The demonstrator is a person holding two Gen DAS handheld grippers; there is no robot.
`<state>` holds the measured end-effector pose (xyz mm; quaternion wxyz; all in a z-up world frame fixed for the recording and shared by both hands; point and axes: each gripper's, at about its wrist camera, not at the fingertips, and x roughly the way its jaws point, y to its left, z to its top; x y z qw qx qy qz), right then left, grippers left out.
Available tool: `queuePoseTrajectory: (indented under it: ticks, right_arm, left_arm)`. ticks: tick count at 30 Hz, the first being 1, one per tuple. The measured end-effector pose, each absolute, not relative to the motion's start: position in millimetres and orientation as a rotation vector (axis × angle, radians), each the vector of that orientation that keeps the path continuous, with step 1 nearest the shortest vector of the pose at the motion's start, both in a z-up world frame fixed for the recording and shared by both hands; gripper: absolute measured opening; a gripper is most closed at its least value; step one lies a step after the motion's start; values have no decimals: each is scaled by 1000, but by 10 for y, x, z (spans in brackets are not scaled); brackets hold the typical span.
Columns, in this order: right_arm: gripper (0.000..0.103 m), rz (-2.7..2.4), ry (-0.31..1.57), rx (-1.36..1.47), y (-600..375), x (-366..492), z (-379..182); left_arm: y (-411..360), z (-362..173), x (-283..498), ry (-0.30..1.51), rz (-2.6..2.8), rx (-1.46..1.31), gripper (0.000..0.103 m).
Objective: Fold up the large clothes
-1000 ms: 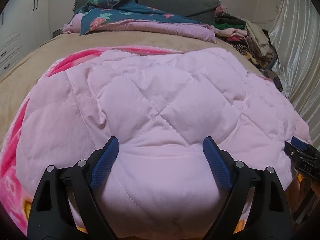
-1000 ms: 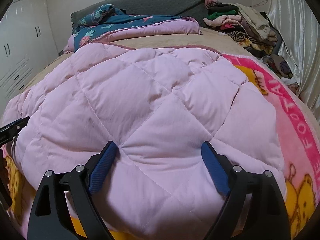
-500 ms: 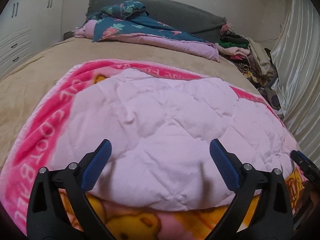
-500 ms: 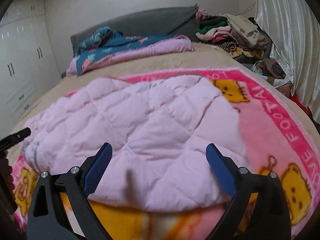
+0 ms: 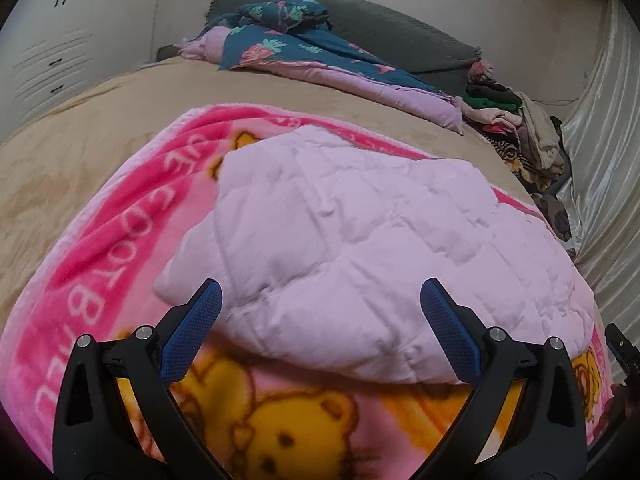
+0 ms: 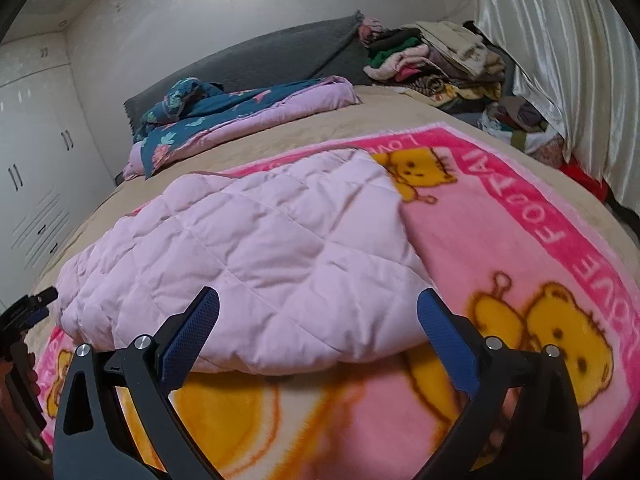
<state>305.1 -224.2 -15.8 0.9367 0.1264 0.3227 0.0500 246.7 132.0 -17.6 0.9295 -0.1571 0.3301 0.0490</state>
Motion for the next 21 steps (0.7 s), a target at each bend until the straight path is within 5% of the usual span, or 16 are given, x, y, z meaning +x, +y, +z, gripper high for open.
queuePoseTrajectory:
  ticks: [21]
  right_arm:
    - [99,43,804,405,-2334,3159,-621]
  left_arm:
    - [1711,-811,2529,758,55,-672,93]
